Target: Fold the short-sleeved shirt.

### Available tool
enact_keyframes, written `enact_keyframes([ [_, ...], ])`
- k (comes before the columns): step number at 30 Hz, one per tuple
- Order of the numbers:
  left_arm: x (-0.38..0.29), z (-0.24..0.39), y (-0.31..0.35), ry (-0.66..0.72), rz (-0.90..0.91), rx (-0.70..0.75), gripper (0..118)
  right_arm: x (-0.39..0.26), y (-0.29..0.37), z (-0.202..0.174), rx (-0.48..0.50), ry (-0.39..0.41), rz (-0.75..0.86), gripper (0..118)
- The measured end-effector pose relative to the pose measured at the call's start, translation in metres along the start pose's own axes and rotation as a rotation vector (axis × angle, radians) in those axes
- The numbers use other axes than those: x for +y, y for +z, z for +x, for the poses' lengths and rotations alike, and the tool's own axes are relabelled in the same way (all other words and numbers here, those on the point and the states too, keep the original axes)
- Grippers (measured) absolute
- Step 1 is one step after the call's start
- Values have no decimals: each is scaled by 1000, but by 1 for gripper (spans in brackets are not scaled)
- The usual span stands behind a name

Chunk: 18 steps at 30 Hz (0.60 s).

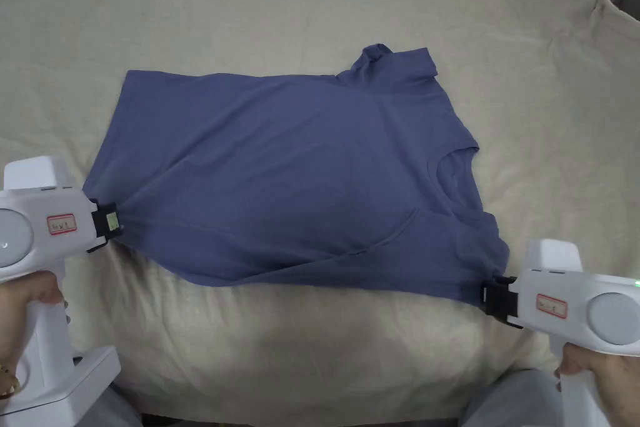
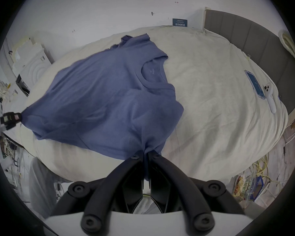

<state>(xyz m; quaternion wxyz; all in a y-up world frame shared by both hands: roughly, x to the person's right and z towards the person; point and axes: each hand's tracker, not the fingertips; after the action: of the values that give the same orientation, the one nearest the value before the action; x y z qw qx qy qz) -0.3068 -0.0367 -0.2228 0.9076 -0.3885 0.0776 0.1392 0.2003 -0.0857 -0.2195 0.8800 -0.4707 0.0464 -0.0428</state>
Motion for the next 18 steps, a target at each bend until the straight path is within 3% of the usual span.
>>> enact_keyframes([
  [7, 40, -9, -3, 51, -11, -25, 0, 53, 30, 6, 47, 10, 60, 4],
  [18, 109, 11, -79, -11, -50, 40, 0, 159, -20, -23, -59, 48, 102, 4],
])
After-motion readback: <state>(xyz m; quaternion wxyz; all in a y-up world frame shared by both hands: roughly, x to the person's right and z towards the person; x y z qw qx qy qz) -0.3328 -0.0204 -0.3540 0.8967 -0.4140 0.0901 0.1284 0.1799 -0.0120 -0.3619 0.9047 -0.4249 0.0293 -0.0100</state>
